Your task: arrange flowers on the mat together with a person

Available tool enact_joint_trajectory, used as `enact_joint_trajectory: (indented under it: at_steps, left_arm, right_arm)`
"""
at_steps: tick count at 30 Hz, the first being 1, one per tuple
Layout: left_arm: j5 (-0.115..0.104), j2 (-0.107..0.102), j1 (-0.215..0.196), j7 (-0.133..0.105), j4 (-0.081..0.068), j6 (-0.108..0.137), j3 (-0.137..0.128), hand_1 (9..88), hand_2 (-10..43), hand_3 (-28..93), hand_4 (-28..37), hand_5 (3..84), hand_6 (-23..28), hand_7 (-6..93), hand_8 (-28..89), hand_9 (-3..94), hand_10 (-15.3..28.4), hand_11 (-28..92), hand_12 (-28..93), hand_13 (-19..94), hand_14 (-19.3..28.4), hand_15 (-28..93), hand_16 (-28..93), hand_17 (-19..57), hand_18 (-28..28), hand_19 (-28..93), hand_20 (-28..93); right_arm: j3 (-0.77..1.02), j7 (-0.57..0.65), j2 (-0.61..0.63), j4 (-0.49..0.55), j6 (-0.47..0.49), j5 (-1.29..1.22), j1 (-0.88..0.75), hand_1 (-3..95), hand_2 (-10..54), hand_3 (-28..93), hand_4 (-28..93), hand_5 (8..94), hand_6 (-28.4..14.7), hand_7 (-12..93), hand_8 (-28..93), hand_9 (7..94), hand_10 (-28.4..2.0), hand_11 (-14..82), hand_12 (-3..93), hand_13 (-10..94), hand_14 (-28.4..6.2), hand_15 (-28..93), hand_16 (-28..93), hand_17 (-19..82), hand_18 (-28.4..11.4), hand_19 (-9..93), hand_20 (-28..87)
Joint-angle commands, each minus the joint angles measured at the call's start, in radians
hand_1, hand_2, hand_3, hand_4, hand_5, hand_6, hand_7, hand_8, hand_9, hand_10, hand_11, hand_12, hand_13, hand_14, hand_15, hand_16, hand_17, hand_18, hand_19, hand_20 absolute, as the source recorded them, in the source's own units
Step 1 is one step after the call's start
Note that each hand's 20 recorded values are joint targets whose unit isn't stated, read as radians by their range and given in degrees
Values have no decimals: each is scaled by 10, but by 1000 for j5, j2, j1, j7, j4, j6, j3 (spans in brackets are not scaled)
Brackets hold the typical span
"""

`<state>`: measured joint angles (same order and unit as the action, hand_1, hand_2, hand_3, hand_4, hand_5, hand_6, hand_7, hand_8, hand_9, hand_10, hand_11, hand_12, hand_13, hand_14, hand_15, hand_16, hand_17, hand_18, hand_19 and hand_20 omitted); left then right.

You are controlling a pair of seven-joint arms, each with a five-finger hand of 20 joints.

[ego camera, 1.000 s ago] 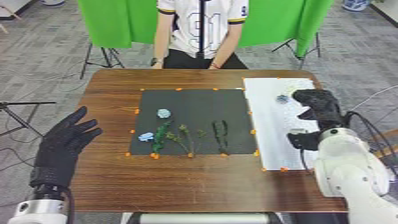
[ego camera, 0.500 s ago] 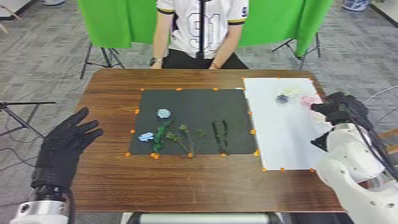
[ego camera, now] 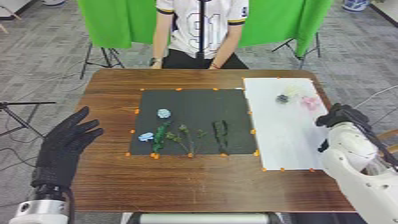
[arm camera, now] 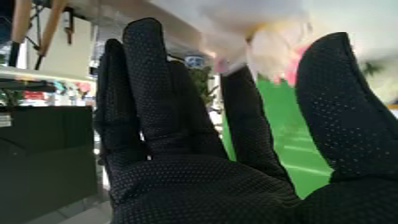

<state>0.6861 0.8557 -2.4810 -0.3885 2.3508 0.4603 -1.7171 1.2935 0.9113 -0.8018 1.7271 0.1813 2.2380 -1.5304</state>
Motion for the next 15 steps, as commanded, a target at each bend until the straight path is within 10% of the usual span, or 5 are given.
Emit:
enact_joint_trajectory:
  at_steps: [1, 7, 15]
  left_arm:
    - [-2, 5, 1, 3, -4, -5, 8, 220, 57, 801, -283, 362, 79, 153, -106, 352, 198, 298, 94, 247, 265, 584, -121, -90, 220, 515, 103]
    - [-1, 5, 9, 3, -5, -9, 8, 219, 58, 802, -283, 362, 79, 153, -106, 351, 197, 299, 94, 246, 265, 584, -121, -90, 219, 514, 103]
    - [-3, 5, -5, -6, -4, -7, 4, 219, 57, 801, -283, 362, 79, 153, -106, 351, 197, 298, 93, 247, 266, 583, -121, -90, 218, 514, 103]
  right_arm:
    - [-166, -40, 37, -110, -102, 118, 104, 415, -62, 741, -267, 554, 31, 155, -128, 565, -174, 123, 125, 605, -146, 523, 75, 262, -214, 745, 38]
    - [-232, -35, 56, -132, -213, 184, 121, 562, -95, 623, -282, 814, 55, 165, -9, 870, -65, 120, 280, 771, -51, 471, 204, 327, -160, 767, 27]
    - [-185, -36, 65, -101, -260, 207, 54, 614, -95, 586, -283, 851, 47, 158, 4, 929, -43, 112, 375, 795, -26, 490, 255, 340, -142, 782, 17]
